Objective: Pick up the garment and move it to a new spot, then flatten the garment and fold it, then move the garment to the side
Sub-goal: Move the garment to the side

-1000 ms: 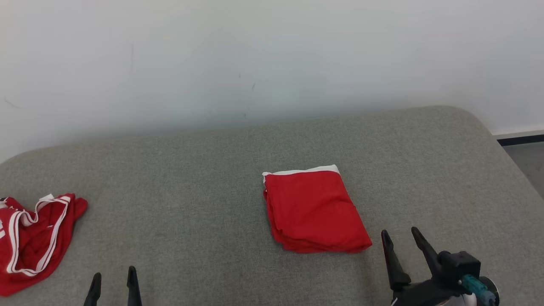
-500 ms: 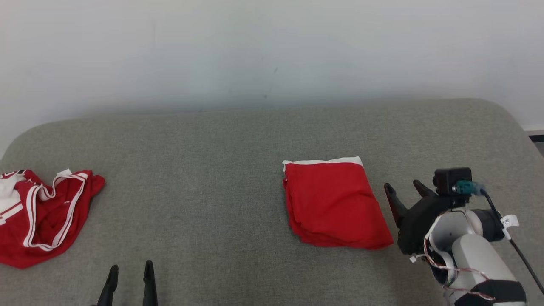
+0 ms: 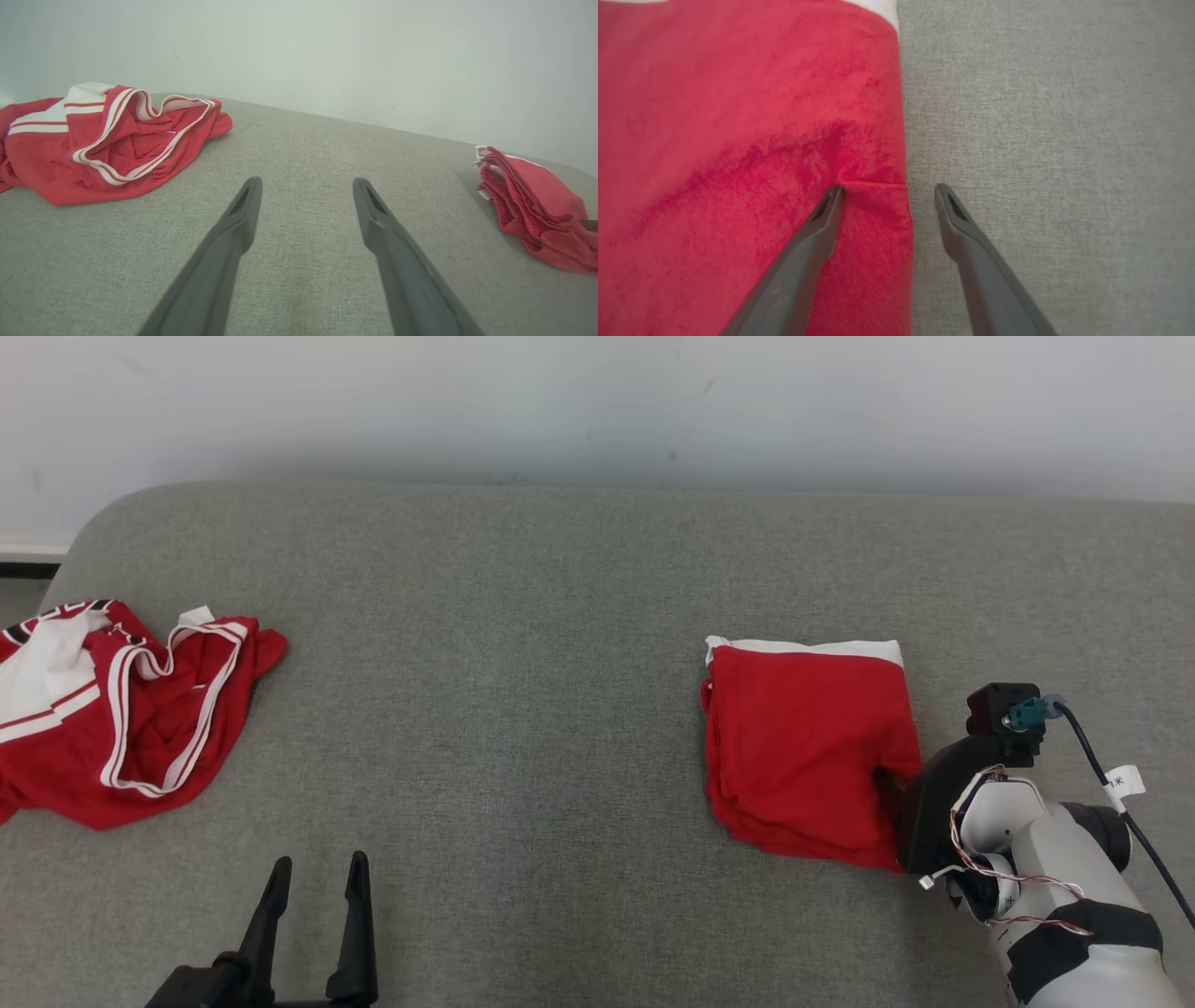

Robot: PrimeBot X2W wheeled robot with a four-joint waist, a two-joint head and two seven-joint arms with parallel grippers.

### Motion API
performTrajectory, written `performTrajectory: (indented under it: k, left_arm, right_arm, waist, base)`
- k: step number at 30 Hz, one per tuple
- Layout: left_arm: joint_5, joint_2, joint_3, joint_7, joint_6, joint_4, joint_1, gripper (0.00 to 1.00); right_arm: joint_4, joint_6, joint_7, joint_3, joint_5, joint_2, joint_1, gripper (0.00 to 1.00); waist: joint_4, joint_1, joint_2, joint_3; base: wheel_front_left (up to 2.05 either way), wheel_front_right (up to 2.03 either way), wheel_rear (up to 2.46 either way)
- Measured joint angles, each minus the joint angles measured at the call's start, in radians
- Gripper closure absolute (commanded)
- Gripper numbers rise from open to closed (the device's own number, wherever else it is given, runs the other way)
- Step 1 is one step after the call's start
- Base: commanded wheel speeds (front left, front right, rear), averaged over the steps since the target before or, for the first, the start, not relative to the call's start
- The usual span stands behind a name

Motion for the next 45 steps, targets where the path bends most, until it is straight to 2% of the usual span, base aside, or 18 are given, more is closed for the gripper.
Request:
performTrajectory:
  k: [7,8,9,10,13,18,22,27,31,35,39,45]
  left_arm:
    - [-0.009,0.000,0.001,0.000,0.000,0.006,-0.006,0.00]
    - [-0.009,0.000,0.000,0.000,-0.001,0.008,-0.009,0.00]
    - [-0.009,0.000,0.001,0.000,0.000,0.009,-0.011,0.00]
    - [-0.011,0.000,0.001,0.000,-0.001,0.010,-0.011,0.00]
    - [-0.013,0.000,0.000,0.000,-0.001,0.010,-0.020,0.00]
    - [-0.014,0.000,0.010,0.000,-0.006,-0.001,-0.045,0.00]
    - [-0.001,0.000,0.020,0.000,-0.011,-0.019,-0.078,0.00]
    - [0.007,0.000,0.034,0.000,-0.020,-0.038,-0.111,0.00]
    - [0.034,-0.001,0.035,0.000,-0.029,-0.049,-0.133,0.00]
    - [0.055,0.002,0.031,0.000,-0.044,-0.048,-0.161,0.00]
    - [0.070,0.008,0.015,0.000,-0.052,-0.053,-0.192,0.00]
    - [0.086,0.019,0.011,0.000,-0.053,-0.066,-0.207,0.00]
  right_arm:
    - [0.050,-0.003,0.061,0.033,0.022,-0.007,-0.030,0.02]
    - [0.050,-0.003,0.063,0.046,0.022,-0.014,-0.033,0.41]
    - [0.051,-0.003,0.067,0.062,0.022,-0.021,-0.037,0.63]
    - [0.050,0.000,0.071,0.077,0.022,-0.029,-0.041,1.00]
    - [0.042,0.002,0.085,0.129,0.028,-0.040,-0.052,1.00]
    - [-0.003,0.004,0.100,0.264,0.030,-0.099,-0.087,1.00]
    - [-0.052,0.001,0.112,0.367,0.036,-0.204,-0.132,1.00]
    - [-0.102,0.000,0.101,0.434,0.067,-0.328,-0.145,1.00]
    - [-0.121,0.000,0.061,0.443,0.058,-0.418,-0.160,1.00]
    - [-0.125,0.000,-0.004,0.422,0.026,-0.469,-0.185,1.00]
    - [-0.119,0.000,-0.094,0.356,-0.043,-0.494,-0.212,1.00]
    - [-0.124,0.000,-0.155,0.298,-0.128,-0.484,-0.220,1.00]
  waist:
    - [0.032,-0.0002,-0.0002,0.044]
    - [0.033,-0.0002,-0.0002,0.048]
    - [0.033,-0.0002,-0.0002,0.051]
    - [0.031,-0.0002,-0.0002,0.052]
    - [0.021,-0.0003,-0.0002,0.059]
    - [-0.007,-0.0001,-0.0001,0.080]
    - [-0.043,0.0001,0.0002,0.105]
    - [-0.100,0.0001,0.0002,0.132]
    - [-0.154,0.0000,0.0002,0.152]
    - [-0.206,0.0000,0.0002,0.176]
    - [-0.249,0.0000,0.0001,0.219]
    - [-0.283,0.0000,0.0001,0.262]
  base:
    - [0.00,0.00,0.00]
    - [0.00,0.00,0.00]
    - [0.00,0.00,0.00]
    - [0.00,0.00,0.00]
    - [0.00,0.00,0.00]
    - [0.00,0.00,0.00]
    - [0.00,0.00,0.00]
    - [0.00,0.00,0.00]
    - [0.00,0.00,0.00]
    - [0.00,0.00,0.00]
    - [0.00,0.00,0.00]
    - [0.00,0.00,0.00]
